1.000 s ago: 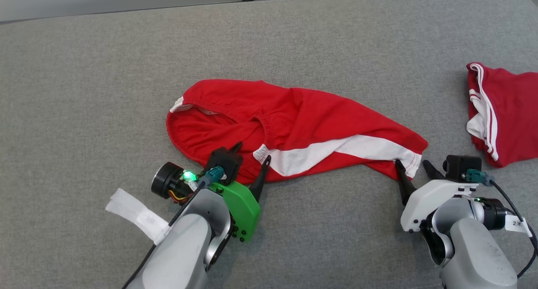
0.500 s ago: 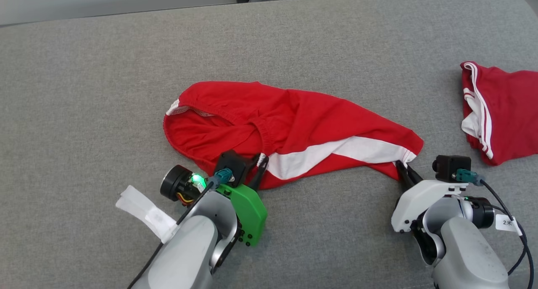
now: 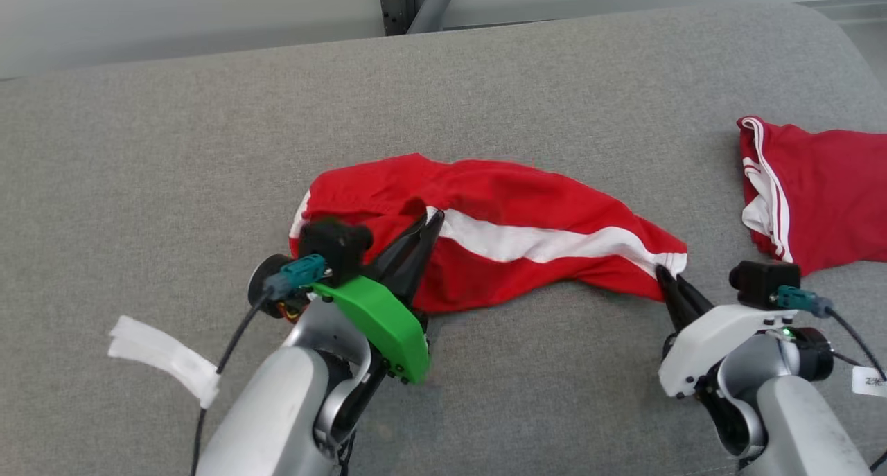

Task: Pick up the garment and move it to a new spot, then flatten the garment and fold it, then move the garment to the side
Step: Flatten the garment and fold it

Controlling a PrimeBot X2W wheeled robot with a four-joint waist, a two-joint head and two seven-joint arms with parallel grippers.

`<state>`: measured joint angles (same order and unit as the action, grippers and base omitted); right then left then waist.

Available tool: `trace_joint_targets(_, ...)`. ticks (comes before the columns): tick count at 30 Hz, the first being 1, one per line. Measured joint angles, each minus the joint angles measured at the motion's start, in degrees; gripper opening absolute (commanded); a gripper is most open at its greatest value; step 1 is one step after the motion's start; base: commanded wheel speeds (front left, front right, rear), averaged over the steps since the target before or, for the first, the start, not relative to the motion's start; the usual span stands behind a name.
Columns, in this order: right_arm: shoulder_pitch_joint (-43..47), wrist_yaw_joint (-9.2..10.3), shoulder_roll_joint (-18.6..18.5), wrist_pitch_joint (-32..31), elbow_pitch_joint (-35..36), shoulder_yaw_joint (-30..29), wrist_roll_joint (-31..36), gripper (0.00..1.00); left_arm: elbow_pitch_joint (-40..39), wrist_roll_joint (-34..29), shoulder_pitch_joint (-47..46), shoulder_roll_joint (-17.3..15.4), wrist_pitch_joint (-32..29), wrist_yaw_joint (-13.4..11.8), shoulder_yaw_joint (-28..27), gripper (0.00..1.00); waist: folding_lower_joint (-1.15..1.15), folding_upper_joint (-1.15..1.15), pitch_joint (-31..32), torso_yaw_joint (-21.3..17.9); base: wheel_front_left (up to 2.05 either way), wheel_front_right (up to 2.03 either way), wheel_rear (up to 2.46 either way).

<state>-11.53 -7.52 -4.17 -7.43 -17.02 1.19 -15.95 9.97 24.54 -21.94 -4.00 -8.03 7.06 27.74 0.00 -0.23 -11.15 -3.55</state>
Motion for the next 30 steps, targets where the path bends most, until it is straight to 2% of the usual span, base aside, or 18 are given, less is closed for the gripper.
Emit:
trace_joint_targets(4, 2.75, 0.01, -5.47, -7.00, 13.33, 0.34, -7.89, 0.00, -11.67, 6.68, 2.35, -2.66, -5.38, 0.04, -2.83, 0.00, 0.00, 0.00, 1.75, -0.16, 0.00, 0.00, 0.00)
trace_joint_targets(9, 3.10, 0.02, -12.61, -16.84, 29.38, -3.87, -17.93, 0.00, -25.48, 15.61, 3.00, -7.71, -15.40, -0.62, -8.01, 0.00, 0.00, 0.00, 3.80, -0.23, 0.00, 0.00, 0.00)
trace_joint_targets(13, 2.02, 0.02, -15.69, -23.49, 37.55, -8.20, -23.92, 0.00, -33.27, 21.07, 0.95, -10.78, -22.75, -2.98, -12.20, 0.00, 0.00, 0.00, 4.06, 0.08, 0.00, 0.00, 0.00)
trace_joint_targets(17, -1.64, 0.02, -18.20, -28.87, 41.40, -10.68, -29.31, 0.00, -37.02, 25.66, -4.82, -12.20, -28.58, -5.20, -15.13, 0.00, 0.00, 0.00, 2.47, 0.34, 0.00, 0.00, 0.00)
trace_joint_targets(21, -8.29, 0.02, -20.62, -34.07, 41.25, -10.50, -33.41, 0.00, -34.55, 27.74, -13.83, -13.65, -32.90, -6.73, -17.35, 0.00, 0.00, 0.00, -0.60, 0.75, 0.00, 0.00, 0.00)
trace_joint_targets(25, -21.92, 0.02, -21.62, -35.66, 37.06, -7.76, -30.22, 0.00, -25.63, 24.29, -26.19, -15.11, -32.99, -6.43, -18.16, 0.00, 0.00, 0.00, -4.96, 1.40, 0.00, 0.00, 0.00)
trace_joint_targets(27, -30.44, 0.01, -19.60, -35.16, 32.93, -6.33, -26.74, 0.00, -19.59, 20.91, -33.00, -15.25, -31.31, -5.45, -17.64, 0.00, 0.00, 0.00, -7.52, 1.77, 0.00, 0.00, 0.00)
trace_joint_targets(30, -44.65, 0.01, -14.74, -30.67, 24.36, -4.36, -18.69, 0.00, -9.82, 15.83, -43.88, -15.45, -26.30, -3.35, -16.60, 0.00, 0.00, 0.00, -11.62, 2.26, 0.00, 0.00, 0.00)
